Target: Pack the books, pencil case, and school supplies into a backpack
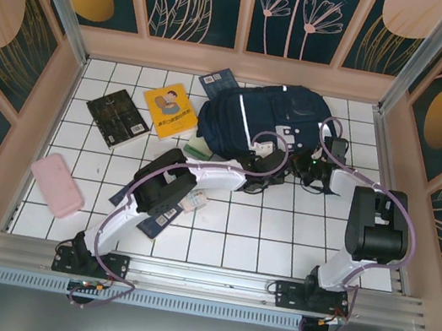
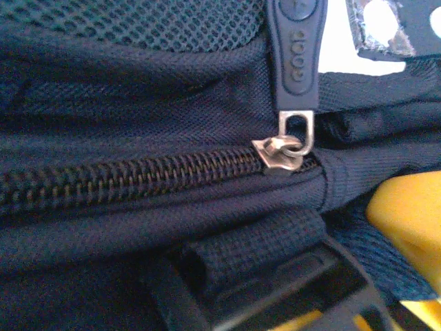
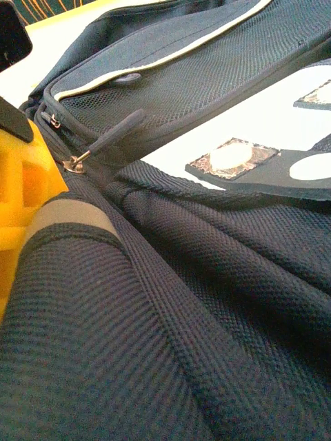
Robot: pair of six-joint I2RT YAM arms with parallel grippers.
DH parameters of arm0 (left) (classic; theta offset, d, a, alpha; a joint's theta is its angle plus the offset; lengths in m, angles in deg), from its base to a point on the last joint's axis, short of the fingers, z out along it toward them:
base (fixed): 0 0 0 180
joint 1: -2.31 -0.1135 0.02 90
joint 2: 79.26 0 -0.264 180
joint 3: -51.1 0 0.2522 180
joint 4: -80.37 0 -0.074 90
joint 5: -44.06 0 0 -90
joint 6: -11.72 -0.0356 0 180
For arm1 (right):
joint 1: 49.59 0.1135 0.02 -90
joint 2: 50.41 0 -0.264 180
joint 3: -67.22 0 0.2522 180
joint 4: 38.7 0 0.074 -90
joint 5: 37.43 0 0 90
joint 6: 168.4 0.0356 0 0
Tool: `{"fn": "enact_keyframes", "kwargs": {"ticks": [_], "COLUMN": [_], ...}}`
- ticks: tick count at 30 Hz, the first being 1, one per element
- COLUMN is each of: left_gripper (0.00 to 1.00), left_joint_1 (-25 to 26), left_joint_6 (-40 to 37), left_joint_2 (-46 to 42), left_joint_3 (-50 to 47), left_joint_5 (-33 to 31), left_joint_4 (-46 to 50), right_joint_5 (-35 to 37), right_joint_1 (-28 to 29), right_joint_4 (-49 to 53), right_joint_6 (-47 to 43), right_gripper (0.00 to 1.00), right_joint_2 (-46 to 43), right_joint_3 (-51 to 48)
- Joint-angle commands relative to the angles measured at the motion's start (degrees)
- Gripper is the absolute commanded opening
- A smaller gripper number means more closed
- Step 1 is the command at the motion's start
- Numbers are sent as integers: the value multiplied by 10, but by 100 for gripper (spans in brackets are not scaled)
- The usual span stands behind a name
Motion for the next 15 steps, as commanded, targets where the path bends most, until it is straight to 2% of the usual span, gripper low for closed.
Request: {"fn": "enact_keyframes", "kwargs": {"ticks": [1,4,15], "left_gripper": [18,0,0], "left_joint_1": [-29,-29,-30], "left_joint_6": [28,31,14], "left_joint_2": [31,34,-92], "left_joint_3": [20,29,-131], "left_joint_5": [-30,-39,-65], "left_joint_4": [6,34,38], "right_joint_5": [-19,-14,-6], "right_joint_1": [13,11,-16], "right_joint_4": [-1,7,19], "right_joint_6": [2,-4,-14], "right_gripper": [0,0,0], "right_joint_2": [-6,-8,-21], "right_joint_3": [-10,-6,-9]}}
